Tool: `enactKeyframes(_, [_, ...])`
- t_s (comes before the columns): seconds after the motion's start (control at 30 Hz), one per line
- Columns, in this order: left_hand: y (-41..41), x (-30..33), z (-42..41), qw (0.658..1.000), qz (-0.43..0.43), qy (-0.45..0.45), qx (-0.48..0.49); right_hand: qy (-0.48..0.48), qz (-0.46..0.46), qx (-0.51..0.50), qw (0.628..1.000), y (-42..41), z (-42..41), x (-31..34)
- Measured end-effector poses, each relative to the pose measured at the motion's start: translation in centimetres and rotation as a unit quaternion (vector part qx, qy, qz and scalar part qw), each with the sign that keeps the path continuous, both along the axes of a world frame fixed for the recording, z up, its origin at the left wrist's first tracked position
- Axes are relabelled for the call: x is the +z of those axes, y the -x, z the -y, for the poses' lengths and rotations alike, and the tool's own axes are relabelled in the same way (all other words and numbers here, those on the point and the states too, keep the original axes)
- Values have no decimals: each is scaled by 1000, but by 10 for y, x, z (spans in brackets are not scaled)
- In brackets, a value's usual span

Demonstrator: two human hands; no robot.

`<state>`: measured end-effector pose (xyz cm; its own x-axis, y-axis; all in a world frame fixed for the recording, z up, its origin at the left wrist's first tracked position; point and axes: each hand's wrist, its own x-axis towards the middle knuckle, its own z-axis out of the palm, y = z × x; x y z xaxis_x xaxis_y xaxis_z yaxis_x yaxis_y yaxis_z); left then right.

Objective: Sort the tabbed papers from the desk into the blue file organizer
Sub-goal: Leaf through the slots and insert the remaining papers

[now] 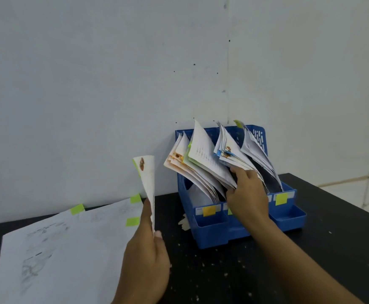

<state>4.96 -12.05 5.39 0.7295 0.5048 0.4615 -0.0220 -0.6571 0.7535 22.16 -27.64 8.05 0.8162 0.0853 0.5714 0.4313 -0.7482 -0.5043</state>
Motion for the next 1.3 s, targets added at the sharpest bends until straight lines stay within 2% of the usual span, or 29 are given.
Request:
enactKeyframes(0.1, [0,7,6,1000,1,0,-1,107,17,-19,994,-19,-1,-11])
enactKeyframes(0.23, [2,18,12,1000,18,15,-2,158,75,-37,984,-32,-10,-7])
enactKeyframes(0.37, [9,33,16,999,37,31,-6,115,113,-35,986,-36,-16,16])
enactKeyframes(0.53, [22,57,20,994,102,49,2,43,118,-39,991,-41,-13,41])
enactKeyframes(0.63, [28,74,23,990,125,58,-28,19,109,-42,993,-45,-6,51])
enactKeyframes(0.77, [26,99,23,985,145,48,-79,-5,69,-43,997,-49,3,55])
enactKeyframes(0.93, [17,109,22,985,146,20,-85,-8,-43,-13,999,-47,11,48])
enactKeyframes(1.07, [16,105,23,984,151,22,-87,-85,-83,52,992,-37,9,38])
enactKeyframes(1.2, [19,106,23,983,160,21,-84,-28,-68,70,995,-25,2,30])
enactKeyframes(1.3, [24,111,24,980,174,21,-91,51,-36,-12,998,-24,-4,30])
